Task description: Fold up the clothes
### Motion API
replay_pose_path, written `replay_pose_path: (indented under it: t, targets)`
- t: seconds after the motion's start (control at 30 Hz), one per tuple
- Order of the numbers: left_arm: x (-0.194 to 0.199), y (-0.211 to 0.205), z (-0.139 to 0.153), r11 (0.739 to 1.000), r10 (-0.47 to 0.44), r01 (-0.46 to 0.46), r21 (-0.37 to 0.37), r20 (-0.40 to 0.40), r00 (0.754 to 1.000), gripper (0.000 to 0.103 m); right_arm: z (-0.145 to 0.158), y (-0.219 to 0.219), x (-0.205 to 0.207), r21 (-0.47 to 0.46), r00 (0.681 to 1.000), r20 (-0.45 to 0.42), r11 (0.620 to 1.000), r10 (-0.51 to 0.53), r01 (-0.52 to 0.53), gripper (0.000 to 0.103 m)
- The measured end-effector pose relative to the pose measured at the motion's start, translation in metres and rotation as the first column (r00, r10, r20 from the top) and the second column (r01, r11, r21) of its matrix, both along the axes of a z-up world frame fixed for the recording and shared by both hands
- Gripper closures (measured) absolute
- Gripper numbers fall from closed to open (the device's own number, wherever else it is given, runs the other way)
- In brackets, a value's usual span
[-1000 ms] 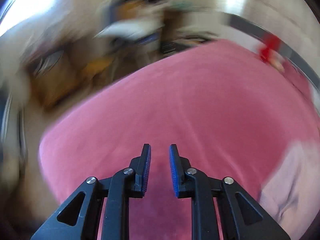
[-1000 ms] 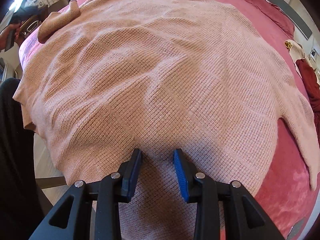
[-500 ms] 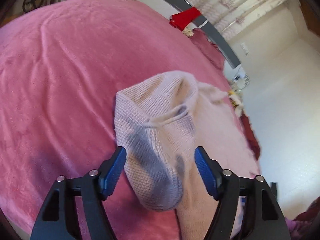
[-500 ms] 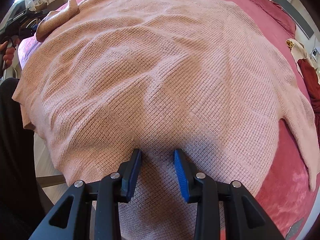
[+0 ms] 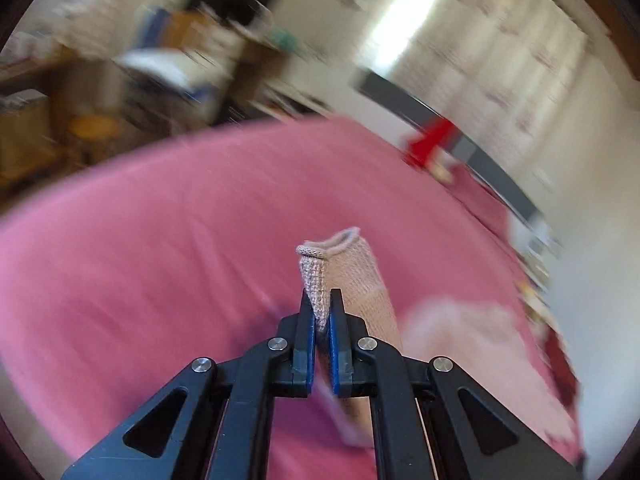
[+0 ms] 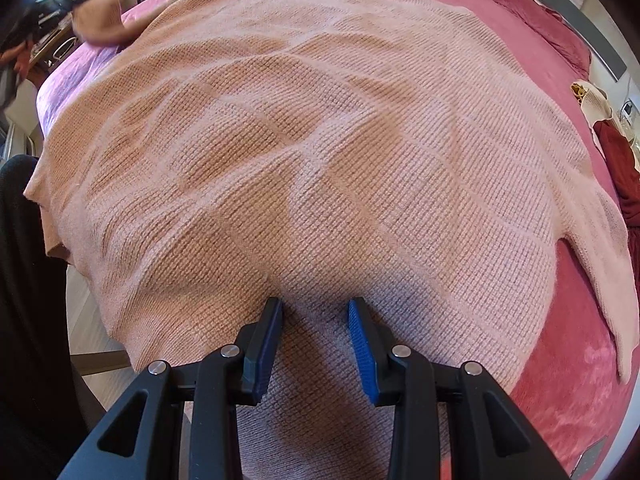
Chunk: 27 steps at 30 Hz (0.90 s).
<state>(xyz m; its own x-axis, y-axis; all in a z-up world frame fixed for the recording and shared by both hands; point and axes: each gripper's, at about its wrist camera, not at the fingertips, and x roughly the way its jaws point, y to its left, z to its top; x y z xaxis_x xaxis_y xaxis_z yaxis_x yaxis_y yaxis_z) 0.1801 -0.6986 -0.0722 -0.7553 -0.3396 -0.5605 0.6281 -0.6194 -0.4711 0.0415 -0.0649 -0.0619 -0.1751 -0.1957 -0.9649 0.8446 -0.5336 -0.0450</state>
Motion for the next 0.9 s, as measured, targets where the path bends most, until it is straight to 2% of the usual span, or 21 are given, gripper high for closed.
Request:
replay_pose_path:
  t: [0.07, 0.1, 0.13, 0.2, 0.23, 0.27, 0.3, 0.4, 0.43, 0.47, 0.5, 0.53, 0.57, 0.6, 0.63, 0.7, 0.73, 0.77, 0.8, 0.83, 0.9]
  targets:
    - [0.014, -0.029, -0.004, 0.994, 0.107, -0.107, -0.002, 0.022, 0.994, 0.094, 0.0, -0.003, 0.002, 0.002, 1.0, 0.0, 1.0, -0.002, 0.002, 0.069]
    - [0.021, -0.043, -0.005, 0.987, 0.16, -0.16, -0.004, 0.033, 0.987, 0.088, 0.001, -0.004, 0.003, 0.003, 1.0, 0.0, 1.0, -0.001, 0.001, 0.069]
    - [0.028, -0.057, -0.007, 0.977, 0.212, -0.212, -0.006, 0.044, 0.976, 0.081, 0.001, -0.006, 0.004, 0.005, 1.0, -0.001, 1.0, 0.0, 0.0, 0.069]
    - [0.041, -0.086, -0.011, 0.949, 0.315, -0.315, -0.012, 0.065, 0.947, 0.078, 0.001, -0.01, 0.006, 0.009, 1.0, 0.001, 1.0, 0.002, -0.002, 0.068]
    - [0.047, -0.091, -0.013, 0.943, 0.334, -0.334, -0.009, 0.06, 0.941, 0.072, 0.002, -0.012, 0.006, 0.011, 1.0, 0.004, 1.0, 0.002, -0.002, 0.068]
    - [0.052, -0.084, -0.016, 0.952, 0.305, -0.306, 0.003, 0.033, 0.952, 0.065, 0.002, -0.013, 0.007, 0.012, 1.0, 0.007, 1.0, 0.001, -0.001, 0.068]
    - [0.057, -0.077, -0.019, 0.961, 0.277, -0.277, 0.014, 0.006, 0.961, 0.054, 0.003, -0.015, 0.007, 0.009, 1.0, 0.013, 1.0, -0.002, 0.002, 0.068]
    - [0.054, -0.04, -0.037, 0.99, 0.082, -0.079, 0.116, -0.027, 0.996, 0.049, 0.012, -0.012, 0.003, -0.044, 0.998, 0.062, 0.999, -0.028, 0.031, 0.071]
    - [0.047, -0.023, -0.046, 0.986, -0.004, 0.01, 0.164, -0.039, 0.999, 0.047, 0.019, -0.007, -0.001, -0.082, 0.995, 0.082, 0.995, -0.049, 0.056, 0.071]
    - [0.032, -0.002, -0.056, 0.971, -0.094, 0.102, 0.218, -0.049, 0.994, 0.046, 0.027, 0.002, -0.006, -0.134, 0.991, 0.1, 0.986, -0.084, 0.097, 0.071]
    - [0.016, 0.02, -0.064, 0.945, -0.179, 0.186, 0.267, -0.051, 0.982, 0.045, 0.034, 0.013, -0.012, -0.177, 0.984, 0.123, 0.973, -0.129, 0.149, 0.069]
    - [0.001, 0.046, -0.073, 0.902, -0.283, 0.285, 0.325, -0.055, 0.958, 0.043, 0.04, 0.029, -0.02, -0.209, 0.97, 0.152, 0.953, -0.188, 0.217, 0.069]
    - [-0.014, 0.071, -0.082, 0.845, -0.386, 0.377, 0.379, -0.055, 0.921, 0.043, 0.045, 0.048, -0.02, -0.226, 0.953, 0.175, 0.932, -0.245, 0.282, 0.069]
    - [-0.029, 0.098, -0.089, 0.782, -0.495, 0.46, 0.421, -0.031, 0.869, 0.043, 0.047, 0.07, -0.01, -0.225, 0.935, 0.187, 0.913, -0.302, 0.34, 0.069]
    - [-0.041, 0.124, -0.095, 0.738, -0.583, 0.517, 0.433, 0.023, 0.812, 0.043, 0.048, 0.092, 0.001, -0.223, 0.912, 0.199, 0.89, -0.358, 0.397, 0.069]
    - [-0.054, 0.164, -0.102, 0.705, -0.682, 0.584, 0.402, 0.159, 0.714, 0.043, 0.042, 0.137, -0.02, -0.215, 0.875, 0.252, 0.858, -0.413, 0.467, 0.069]
    - [-0.058, 0.178, -0.104, 0.698, -0.704, 0.607, 0.38, 0.209, 0.679, 0.04, 0.037, 0.149, -0.033, -0.21, 0.862, 0.28, 0.849, -0.423, 0.485, 0.069]
    - [-0.057, 0.183, -0.102, 0.705, -0.7, 0.612, 0.358, 0.216, 0.681, 0.036, 0.033, 0.145, -0.035, -0.205, 0.854, 0.301, 0.846, -0.425, 0.493, 0.069]
    - [-0.054, 0.186, -0.101, 0.703, -0.698, 0.609, 0.368, 0.194, 0.689, 0.028, 0.02, 0.14, -0.049, -0.196, 0.844, 0.33, 0.843, -0.424, 0.5, 0.069]
    - [-0.052, 0.184, -0.101, 0.697, -0.696, 0.6, 0.393, 0.167, 0.699, 0.026, 0.005, 0.142, -0.07, -0.19, 0.831, 0.368, 0.841, -0.418, 0.507, 0.069]
    - [-0.046, 0.182, -0.102, 0.693, -0.689, 0.577, 0.432, 0.159, 0.708, 0.026, -0.003, 0.163, -0.079, -0.193, 0.803, 0.442, 0.832, -0.4, 0.521, 0.068]
